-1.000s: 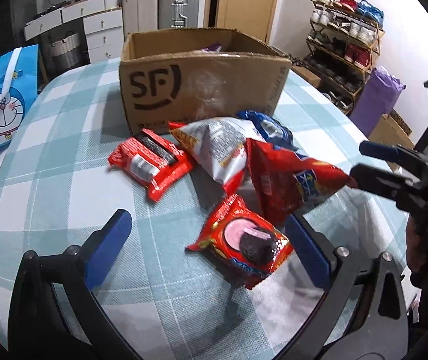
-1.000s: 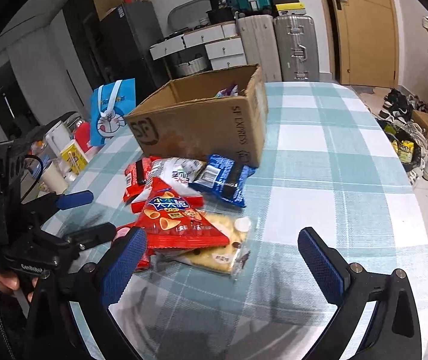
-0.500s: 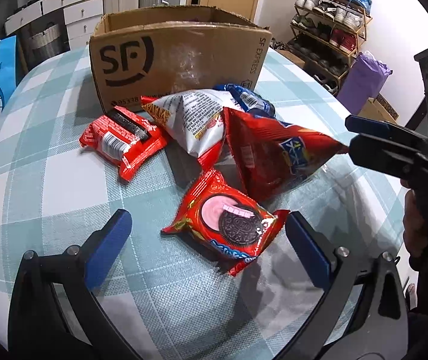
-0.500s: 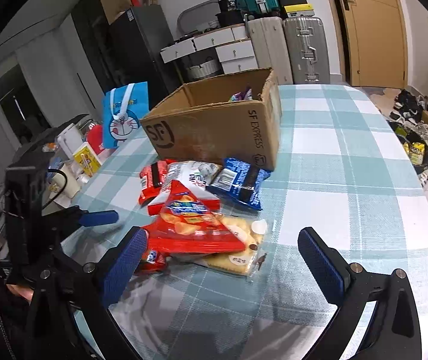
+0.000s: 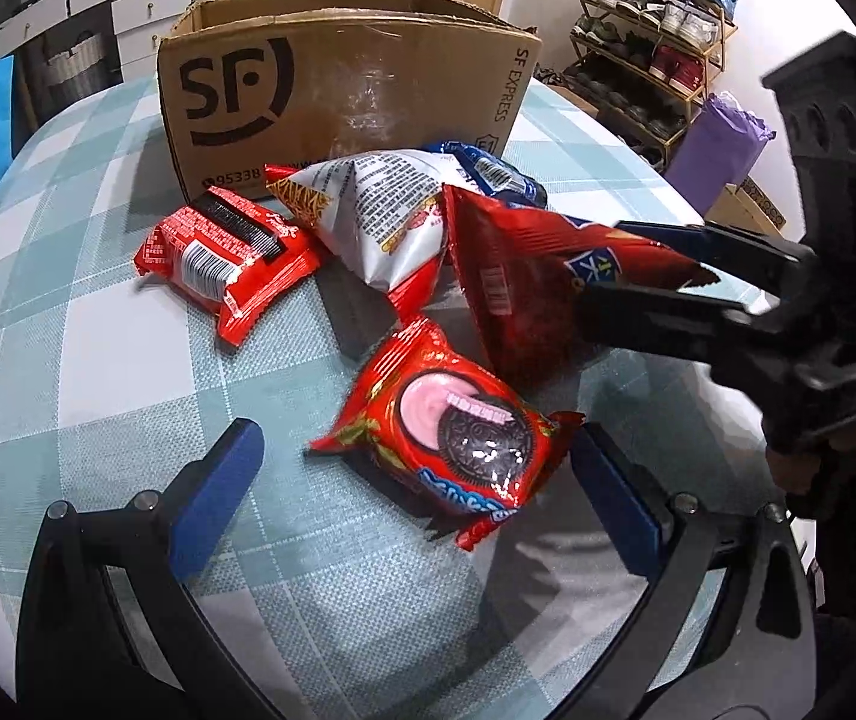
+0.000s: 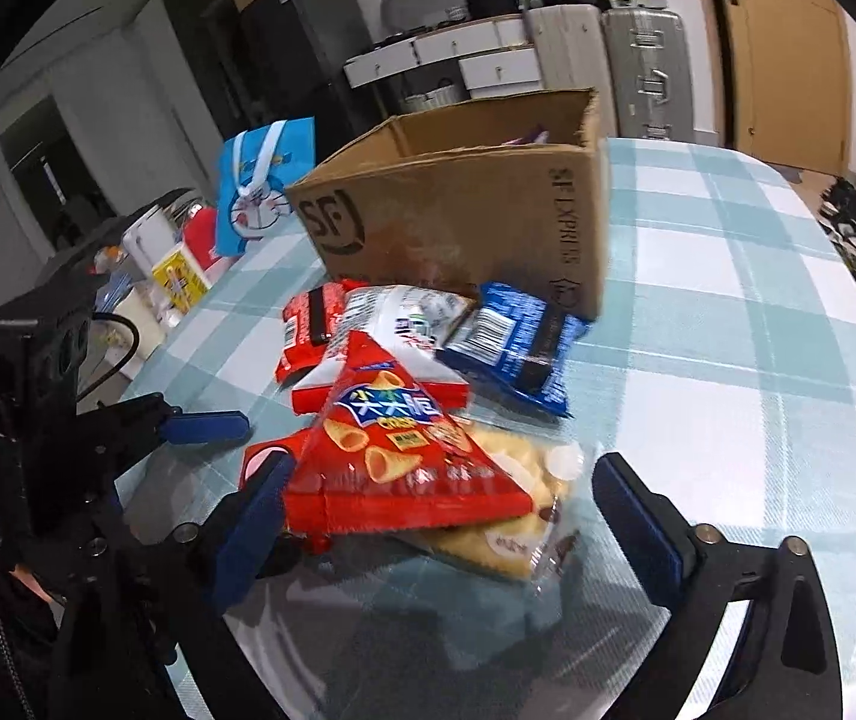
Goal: Organize snacks
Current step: 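Grasp the red triangular crisp bag with the right gripper, then grasp the red Oreo pack with the left gripper while the right gripper lifts the crisp bag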
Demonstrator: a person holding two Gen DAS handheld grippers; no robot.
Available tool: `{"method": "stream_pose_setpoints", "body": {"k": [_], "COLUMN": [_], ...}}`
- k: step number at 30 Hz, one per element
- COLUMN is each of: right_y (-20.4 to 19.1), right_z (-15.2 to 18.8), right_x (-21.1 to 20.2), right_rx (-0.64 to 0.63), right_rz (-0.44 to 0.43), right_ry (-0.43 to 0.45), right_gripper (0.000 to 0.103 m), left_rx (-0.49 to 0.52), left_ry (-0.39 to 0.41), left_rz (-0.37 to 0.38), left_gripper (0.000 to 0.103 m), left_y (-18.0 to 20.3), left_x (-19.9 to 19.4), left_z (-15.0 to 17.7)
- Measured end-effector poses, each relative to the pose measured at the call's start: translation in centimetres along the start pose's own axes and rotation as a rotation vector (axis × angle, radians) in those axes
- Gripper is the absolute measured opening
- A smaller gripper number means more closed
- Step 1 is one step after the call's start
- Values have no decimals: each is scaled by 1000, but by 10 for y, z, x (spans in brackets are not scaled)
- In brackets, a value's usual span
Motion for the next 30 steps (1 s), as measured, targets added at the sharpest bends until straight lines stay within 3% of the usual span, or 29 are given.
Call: {"method": "stream_pose_setpoints", "body": {"k": [3,13,17,23,24,28,30], "right_y": [-2,-7,-6,-4,-4,1,4], "right_z": [-2,-7,-8,-2,-1,2,4], "right_x": [9,22,23,8,4,-8,-12], "right_rx": [-15,-57,-69,-52,-45,-22,-15], "right_rz": [-22,-113,-117,-138,-139,-113,-110], "right_ry": [-22,-25,-27,23,34,69,74], "right_gripper": [87,84,63,52,42,39,38], "left_rx": [8,22,24,38,39,60,75], "left_ry": [-6,-7,-8,-5,-5,-3,1], "left_rz": [-2,-9,-13,-9,-7,-9,8], "left_gripper": [102,102,102,102,102,99,87], "left_y": [-2,2,3,2,2,5,8], "left_x": [-2,-1,-1,-4,-3,-3,-3], "left_z": [1,0,-1,-1,-1,-1,-1]}}
Point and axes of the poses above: each gripper's, at about its wrist camera, not at the fingertips, and x roughly the way its jaws point, y to its right, z to its underside, the point moved 2 cm from there along x, roughly the way its jaws point, and after that the axes turned 2 degrees about z, right-handed, at the moved point
